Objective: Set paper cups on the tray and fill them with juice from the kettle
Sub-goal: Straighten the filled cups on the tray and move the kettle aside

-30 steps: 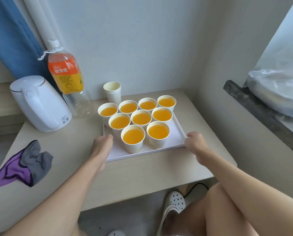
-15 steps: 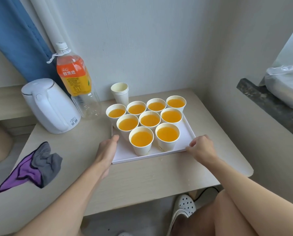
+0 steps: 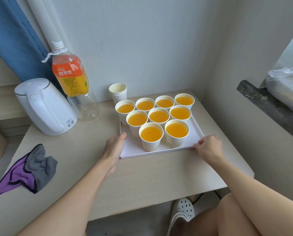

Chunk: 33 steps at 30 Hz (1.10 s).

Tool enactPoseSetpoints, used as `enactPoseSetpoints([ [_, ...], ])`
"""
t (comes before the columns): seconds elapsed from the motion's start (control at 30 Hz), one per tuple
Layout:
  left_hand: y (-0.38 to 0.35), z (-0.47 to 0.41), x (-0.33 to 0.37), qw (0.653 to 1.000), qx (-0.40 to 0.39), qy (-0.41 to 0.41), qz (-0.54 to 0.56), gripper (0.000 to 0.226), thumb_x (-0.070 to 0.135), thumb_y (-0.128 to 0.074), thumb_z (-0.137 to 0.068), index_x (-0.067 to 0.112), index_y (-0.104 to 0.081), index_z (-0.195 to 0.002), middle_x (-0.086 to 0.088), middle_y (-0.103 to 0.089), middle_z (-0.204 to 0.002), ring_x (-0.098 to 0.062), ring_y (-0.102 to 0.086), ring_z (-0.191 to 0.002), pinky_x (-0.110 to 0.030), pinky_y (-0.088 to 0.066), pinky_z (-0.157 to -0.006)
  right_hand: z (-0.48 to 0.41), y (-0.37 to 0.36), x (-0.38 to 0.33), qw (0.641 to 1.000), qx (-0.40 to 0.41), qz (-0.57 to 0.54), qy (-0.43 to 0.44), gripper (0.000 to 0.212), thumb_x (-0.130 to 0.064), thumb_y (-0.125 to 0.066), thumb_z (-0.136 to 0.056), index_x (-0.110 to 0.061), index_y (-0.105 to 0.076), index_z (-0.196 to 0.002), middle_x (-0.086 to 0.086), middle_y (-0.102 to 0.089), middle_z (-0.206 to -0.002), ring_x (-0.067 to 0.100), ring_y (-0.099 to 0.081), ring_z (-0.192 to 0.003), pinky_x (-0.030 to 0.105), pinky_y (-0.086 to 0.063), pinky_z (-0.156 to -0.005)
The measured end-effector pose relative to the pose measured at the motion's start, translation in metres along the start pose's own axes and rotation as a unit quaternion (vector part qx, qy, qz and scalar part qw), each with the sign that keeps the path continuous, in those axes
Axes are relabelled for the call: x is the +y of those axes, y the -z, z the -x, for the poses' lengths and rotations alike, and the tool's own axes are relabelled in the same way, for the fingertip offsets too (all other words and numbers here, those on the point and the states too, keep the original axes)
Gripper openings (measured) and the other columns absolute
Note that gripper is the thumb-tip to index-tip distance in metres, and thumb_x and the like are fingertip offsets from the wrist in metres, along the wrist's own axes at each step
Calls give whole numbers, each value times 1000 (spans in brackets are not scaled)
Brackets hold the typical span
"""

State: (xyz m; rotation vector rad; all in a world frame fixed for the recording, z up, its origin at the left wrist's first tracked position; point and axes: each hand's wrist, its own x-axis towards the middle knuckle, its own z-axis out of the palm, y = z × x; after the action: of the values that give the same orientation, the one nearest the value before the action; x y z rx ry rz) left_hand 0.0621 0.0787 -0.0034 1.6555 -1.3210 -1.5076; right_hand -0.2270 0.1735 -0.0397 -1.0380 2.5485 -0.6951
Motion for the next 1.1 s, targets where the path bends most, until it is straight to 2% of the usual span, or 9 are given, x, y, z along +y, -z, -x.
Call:
enactPoseSetpoints([
  [0.07, -6, -4, -2, 1000, 0, -20, -18, 32, 38, -69, -91, 17, -68, -116, -8, -64, -122, -25, -57, -117, -36, -46, -98, -4, -1, 4, 1000, 9, -6, -5, 16, -17, -69, -91, -2, -71, -95, 17, -54, -118, 35, -49, -114, 39, -48, -90],
  [0.17, -13, -11, -10, 996, -2, -46, -74, 45, 16, -74, -93, 14, -63, -137, -9, -56, -144, -17, -47, -141, -33, -44, -107, -11, -1, 10, 1000, 18, -14, -12, 15, -18, -70, -90, -4, -72, -92, 16, -57, -115, 34, -49, -114, 40, -49, -91],
  [0.23, -15, -13, -14, 992, -5, -65, -110, 49, 11, -76, -89, 15, -63, -137, -9, -57, -144, -14, -49, -134, -26, -41, -99, -15, -1, 12, 999, 23, -19, -15, 14, -19, -72, -89, -5, -71, -87, 15, -59, -112, 33, -52, -111, 42, -51, -90],
  [0.3, -17, -17, -17, 987, -9, -78, -138, 51, 11, -79, -87, 17, -65, -135, -7, -59, -140, -10, -49, -121, -24, -40, -95, -18, 0, 13, 999, 28, -25, -19, 13, -19, -73, -87, -7, -70, -84, 15, -60, -109, 33, -54, -108, 44, -52, -88],
  [0.5, -22, -27, -19, 972, -20, -114, -205, 48, 14, -83, -85, 19, -67, -130, -4, -59, -136, -11, -51, -113, -21, -38, -91, -26, 4, 15, 999, 31, -31, -28, 13, -19, -75, -86, -8, -70, -81, 14, -63, -104, 32, -56, -101, 37, -51, -80],
  [0.6, -28, -31, -19, 954, -7, -144, -261, 34, 16, -82, -87, 16, -71, -120, -6, -57, -137, -17, -55, -121, -18, -35, -88, -30, 7, 14, 998, 34, -34, -32, 12, -16, -73, -87, -6, -70, -82, 12, -59, -104, 29, -55, -95, 35, -49, -76],
  [0.73, -33, -35, -19, 940, 11, -166, -298, 14, 16, -80, -89, 13, -76, -102, -9, -57, -134, -21, -54, -130, -16, -32, -88, -34, 9, 13, 998, 35, -34, -31, 12, -14, -72, -89, -8, -67, -79, 15, -57, -111, 36, -49, -116, 43, -50, -87],
  [0.8, -36, -37, -19, 936, 16, -173, -307, 8, 16, -80, -89, 12, -78, -95, -10, -58, -132, -22, -57, -125, -17, -32, -85, -36, 10, 13, 998, 35, -35, -31, 13, -13, -71, -89, -8, -65, -78, 15, -57, -114, 36, -49, -115, 43, -51, -85],
  [1.1, -49, -50, -11, 932, 23, -197, -304, 5, 15, -80, -90, 11, -81, -87, -8, -57, -122, -23, -58, -120, -17, -31, -80, -49, 14, 7, 998, 54, -35, -15, 9, -9, -63, -94, -5, -61, -87, 16, -52, -115, 34, -46, -113, 38, -46, -82],
])
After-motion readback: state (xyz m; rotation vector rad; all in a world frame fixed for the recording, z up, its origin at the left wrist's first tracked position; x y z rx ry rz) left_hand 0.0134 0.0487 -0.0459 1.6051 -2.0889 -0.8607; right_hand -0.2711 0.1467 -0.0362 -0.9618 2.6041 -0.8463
